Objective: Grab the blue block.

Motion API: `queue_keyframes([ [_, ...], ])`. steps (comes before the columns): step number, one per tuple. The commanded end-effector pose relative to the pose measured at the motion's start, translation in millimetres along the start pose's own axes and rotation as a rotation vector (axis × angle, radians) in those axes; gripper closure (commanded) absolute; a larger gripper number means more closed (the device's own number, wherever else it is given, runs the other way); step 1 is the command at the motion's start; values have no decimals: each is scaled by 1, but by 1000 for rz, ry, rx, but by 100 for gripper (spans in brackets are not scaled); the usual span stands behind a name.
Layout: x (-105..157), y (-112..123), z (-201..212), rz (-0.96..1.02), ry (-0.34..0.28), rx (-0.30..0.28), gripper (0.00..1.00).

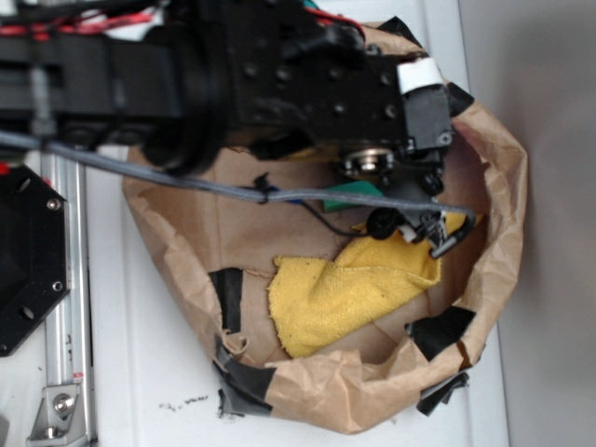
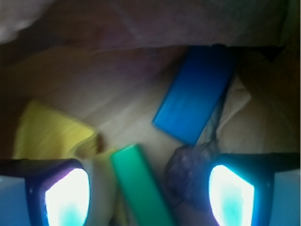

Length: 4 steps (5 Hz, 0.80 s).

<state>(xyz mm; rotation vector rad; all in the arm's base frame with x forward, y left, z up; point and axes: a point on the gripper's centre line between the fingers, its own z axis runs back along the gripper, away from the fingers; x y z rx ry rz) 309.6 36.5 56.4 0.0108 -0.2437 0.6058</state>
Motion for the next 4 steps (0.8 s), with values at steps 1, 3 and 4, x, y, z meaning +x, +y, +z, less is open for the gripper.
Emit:
queue_keyframes([
  [1, 47, 22, -2, 102, -47, 17, 0],
  [3, 54, 34, 0, 117, -59, 23, 0],
  [4, 58, 48, 6, 172, -58, 15, 0],
])
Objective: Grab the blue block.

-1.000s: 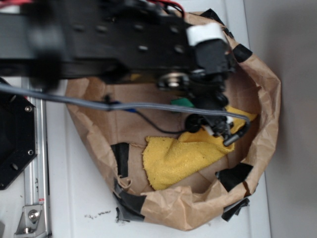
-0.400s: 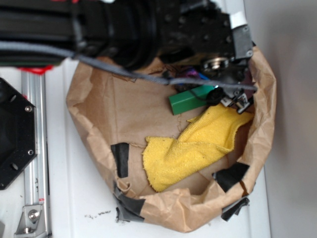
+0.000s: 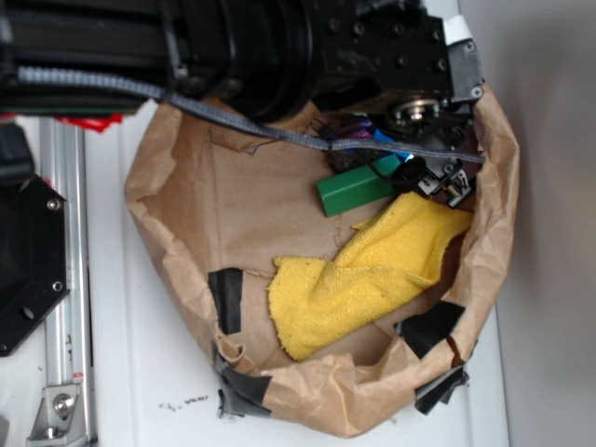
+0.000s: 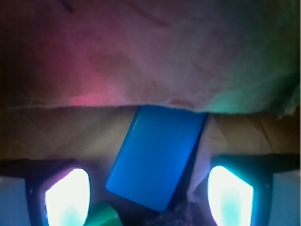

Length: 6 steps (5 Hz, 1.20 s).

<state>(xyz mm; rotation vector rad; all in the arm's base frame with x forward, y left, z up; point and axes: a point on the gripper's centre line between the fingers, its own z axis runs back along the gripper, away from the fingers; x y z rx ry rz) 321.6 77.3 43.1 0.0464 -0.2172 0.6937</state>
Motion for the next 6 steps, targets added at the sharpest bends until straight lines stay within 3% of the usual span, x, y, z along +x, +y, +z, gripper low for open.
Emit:
queue_keyframes([
  [1, 32, 16, 10, 109, -21, -58, 0],
  [3, 10, -13, -39, 33, 54, -48, 0],
  [4, -3, -21, -50, 39, 73, -47, 100],
  [6, -16, -22, -34, -3, 31, -36, 100],
])
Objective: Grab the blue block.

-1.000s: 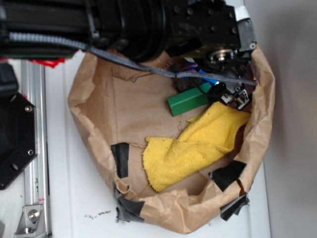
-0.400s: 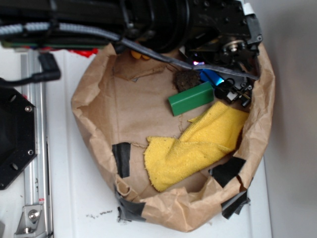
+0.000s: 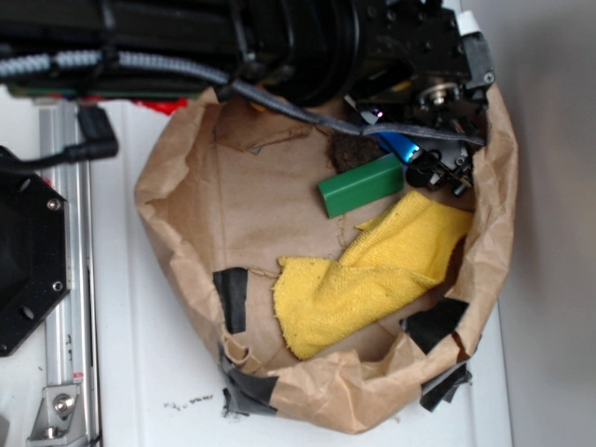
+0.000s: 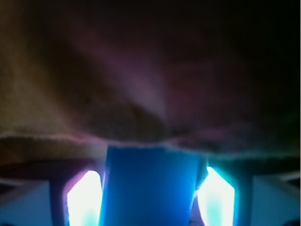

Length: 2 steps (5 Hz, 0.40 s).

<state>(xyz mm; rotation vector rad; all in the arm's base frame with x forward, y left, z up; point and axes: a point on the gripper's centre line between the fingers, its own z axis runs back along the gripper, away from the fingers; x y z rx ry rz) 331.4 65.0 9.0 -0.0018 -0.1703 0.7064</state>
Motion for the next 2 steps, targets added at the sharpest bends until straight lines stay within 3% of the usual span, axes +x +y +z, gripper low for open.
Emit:
queue_keyframes([
  [1, -21, -8, 16, -72, -25, -51, 100],
  [2, -46, -25, 46, -179, 5, -139, 100],
])
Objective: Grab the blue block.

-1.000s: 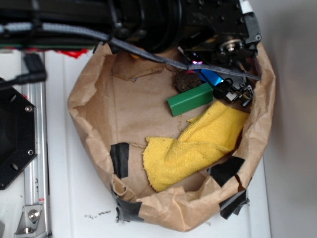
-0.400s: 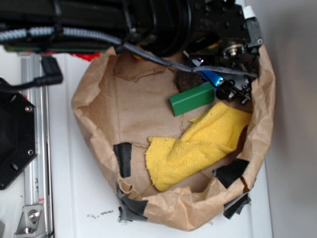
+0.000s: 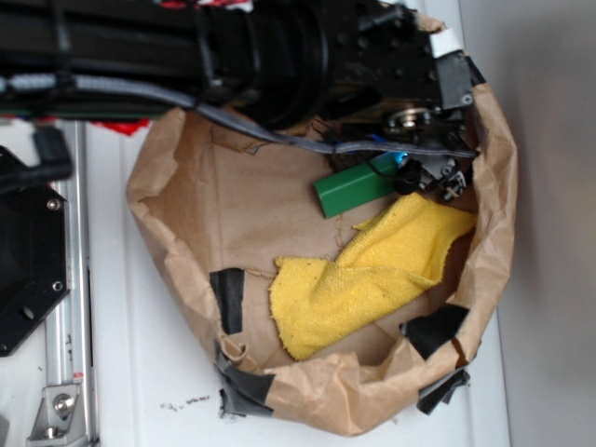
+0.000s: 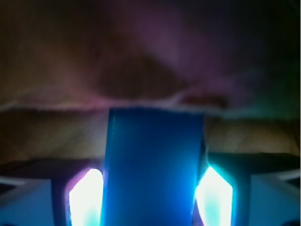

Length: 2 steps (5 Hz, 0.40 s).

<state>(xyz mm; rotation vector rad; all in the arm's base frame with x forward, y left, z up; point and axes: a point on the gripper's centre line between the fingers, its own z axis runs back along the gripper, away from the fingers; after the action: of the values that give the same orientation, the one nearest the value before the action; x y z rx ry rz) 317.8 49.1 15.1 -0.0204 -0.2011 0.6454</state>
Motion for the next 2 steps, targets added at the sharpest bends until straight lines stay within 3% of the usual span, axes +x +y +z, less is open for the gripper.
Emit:
queue_keyframes([
  [1, -42, -43, 71, -222, 12, -147, 100],
  [2, -46, -44, 88, -300, -10, -135, 100],
])
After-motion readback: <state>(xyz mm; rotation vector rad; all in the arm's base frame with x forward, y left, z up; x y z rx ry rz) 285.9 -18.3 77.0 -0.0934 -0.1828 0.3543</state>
